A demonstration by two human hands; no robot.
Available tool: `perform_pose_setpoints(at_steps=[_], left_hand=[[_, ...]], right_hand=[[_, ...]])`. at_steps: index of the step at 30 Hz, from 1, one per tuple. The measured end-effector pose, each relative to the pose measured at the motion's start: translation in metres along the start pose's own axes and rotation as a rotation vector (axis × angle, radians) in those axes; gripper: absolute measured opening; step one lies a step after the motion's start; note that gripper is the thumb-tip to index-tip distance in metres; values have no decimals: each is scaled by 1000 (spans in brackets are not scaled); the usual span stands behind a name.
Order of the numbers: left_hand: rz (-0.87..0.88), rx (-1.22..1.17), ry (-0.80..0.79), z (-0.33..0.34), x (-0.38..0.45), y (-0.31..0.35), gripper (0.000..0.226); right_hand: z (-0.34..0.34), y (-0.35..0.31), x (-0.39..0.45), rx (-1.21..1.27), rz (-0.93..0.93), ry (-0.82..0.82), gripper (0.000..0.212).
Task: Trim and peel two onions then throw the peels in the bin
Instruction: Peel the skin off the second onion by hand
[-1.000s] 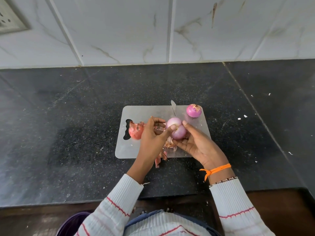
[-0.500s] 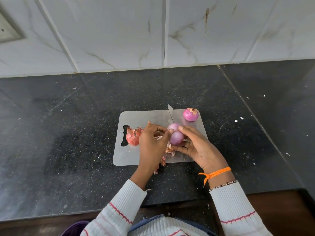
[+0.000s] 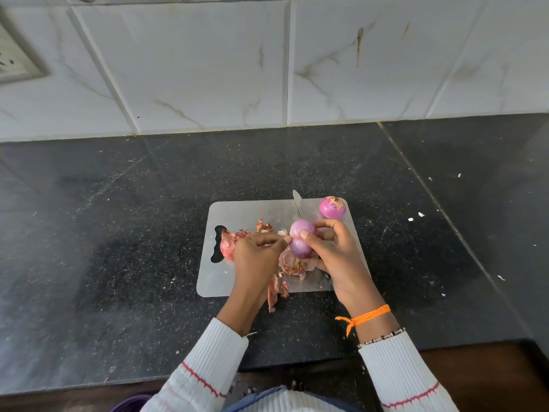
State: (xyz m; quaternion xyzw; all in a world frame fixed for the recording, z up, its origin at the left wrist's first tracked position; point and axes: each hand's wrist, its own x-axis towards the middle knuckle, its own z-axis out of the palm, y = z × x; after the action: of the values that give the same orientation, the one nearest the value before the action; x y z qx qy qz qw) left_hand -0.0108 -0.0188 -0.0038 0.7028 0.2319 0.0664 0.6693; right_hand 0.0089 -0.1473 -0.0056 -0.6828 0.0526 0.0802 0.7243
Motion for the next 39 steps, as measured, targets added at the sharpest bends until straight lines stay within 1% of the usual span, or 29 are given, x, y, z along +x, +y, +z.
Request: perform_pose_setpoints(at_steps=[4, 8, 11, 13, 15, 18, 21, 24, 26, 28, 31, 34, 35, 37, 39], left_hand=[[22, 63, 29, 0, -3, 3, 3], [52, 87, 18, -1, -7, 4, 4], [-17, 39, 2, -4, -9, 3, 5], [-66, 11, -12, -4, -10, 4, 12], [-76, 10, -14, -4, -11, 4, 16], [-53, 23, -6, -4, -14, 6, 16], [-26, 38, -26, -5, -15, 4, 17], [-5, 31, -61, -7, -14, -1, 22], [-19, 11, -66, -7, -14, -2, 21], [-36, -43, -61, -8, -14, 0, 22], [18, -59, -30, -11, -13, -1, 31], [123, 34, -35, -12, -14, 0, 46], [150, 73, -43, -12, -15, 2, 44], [172, 128, -50, -10, -16, 5, 27], [177, 172, -56, -9, -15, 4, 20]], right_hand=[[3, -2, -3, -85, -67, 28, 26], [3, -3, -4, -188, -126, 47, 30], [3, 1, -6, -167, -95, 35, 30], [3, 2, -6, -149, -72, 27, 29], [3, 2, -6, -142, -62, 18, 29], [4, 2, -7, -146, -44, 15, 29], [4, 0, -9, -92, 4, 11, 29], [5, -3, -12, 80, 92, -38, 25], [4, -5, -12, 149, 144, -58, 23], [2, -6, -12, 191, 187, -81, 26], [0, -7, -13, 215, 216, -110, 28], [-1, -7, -12, 209, 229, -118, 28], [-2, -6, -12, 205, 233, -121, 29], [-1, -7, -12, 196, 235, -135, 29], [-1, -7, -13, 193, 239, -167, 25]])
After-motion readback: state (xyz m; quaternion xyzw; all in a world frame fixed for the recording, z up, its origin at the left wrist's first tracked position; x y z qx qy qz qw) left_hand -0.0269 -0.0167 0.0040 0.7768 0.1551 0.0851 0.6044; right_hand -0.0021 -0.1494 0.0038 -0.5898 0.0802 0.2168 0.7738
